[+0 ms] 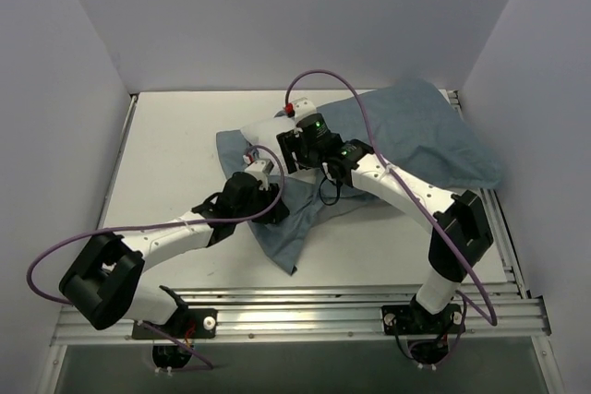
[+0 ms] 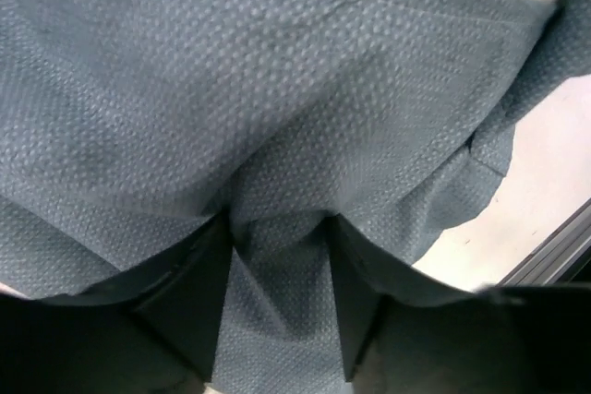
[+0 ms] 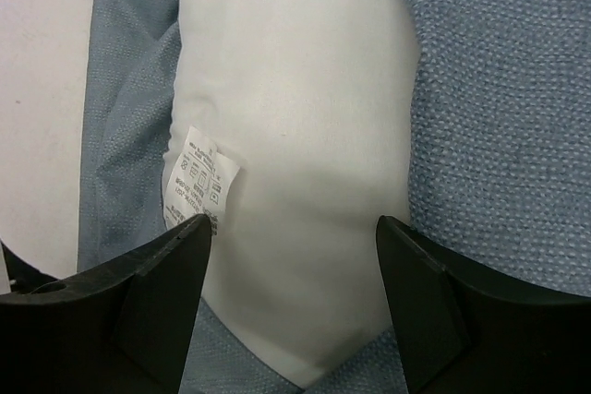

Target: Remove the pillowcase from the pillow

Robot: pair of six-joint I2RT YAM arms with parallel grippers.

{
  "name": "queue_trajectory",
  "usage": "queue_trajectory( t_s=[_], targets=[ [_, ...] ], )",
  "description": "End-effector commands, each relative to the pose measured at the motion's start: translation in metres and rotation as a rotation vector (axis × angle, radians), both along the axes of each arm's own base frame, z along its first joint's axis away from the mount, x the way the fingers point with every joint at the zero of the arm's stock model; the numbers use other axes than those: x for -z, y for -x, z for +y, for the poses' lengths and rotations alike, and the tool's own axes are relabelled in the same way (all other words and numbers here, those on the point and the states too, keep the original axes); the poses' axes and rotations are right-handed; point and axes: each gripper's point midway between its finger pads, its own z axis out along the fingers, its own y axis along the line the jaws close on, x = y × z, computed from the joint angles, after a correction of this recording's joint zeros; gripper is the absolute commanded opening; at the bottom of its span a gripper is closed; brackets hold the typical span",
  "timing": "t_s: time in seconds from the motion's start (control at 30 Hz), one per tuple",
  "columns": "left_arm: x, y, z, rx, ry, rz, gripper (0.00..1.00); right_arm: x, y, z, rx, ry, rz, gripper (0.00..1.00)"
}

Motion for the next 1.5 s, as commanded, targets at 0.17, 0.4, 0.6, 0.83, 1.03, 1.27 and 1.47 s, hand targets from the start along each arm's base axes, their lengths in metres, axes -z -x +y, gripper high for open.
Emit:
queue_trajectory(
  t_s=[0.17,0.4,0.6,0.83,1.03,1.27,1.47],
  targets=[
    [-0.009,0.02,-0.009,0.032,0.046,0.023,0.13,-0.009,-0.013,-0.001,0.024,-0.013,-0.027,0.72],
    [-0.01,0.052,0.005,0.026,0.056,0.117,0.1,-0.028,-0.027,0.014,0.021,-0.029,-0.063,0.73],
    [-0.007,0.053,0.008,0.014,0.047,0.125,0.1,-0.013,-0.036,0.032,0.045,0.04,-0.074,0.8],
    [-0.004,0.053,0.011,0.002,0.035,0.133,0.1,0.024,-0.024,0.046,-0.02,0.144,0.029,0.91],
    [-0.005,0.054,0.01,0.007,0.047,0.123,0.1,0.069,-0.016,0.036,-0.052,0.29,0.141,0.91],
    [-0.01,0.054,0.011,0.014,0.042,0.11,0.05,0.098,-0.041,0.003,0.078,0.392,0.14,0.21],
    [-0.014,0.059,0.015,0.03,0.02,0.12,0.02,0.065,-0.077,-0.003,0.198,0.261,0.054,0.0]
  ],
)
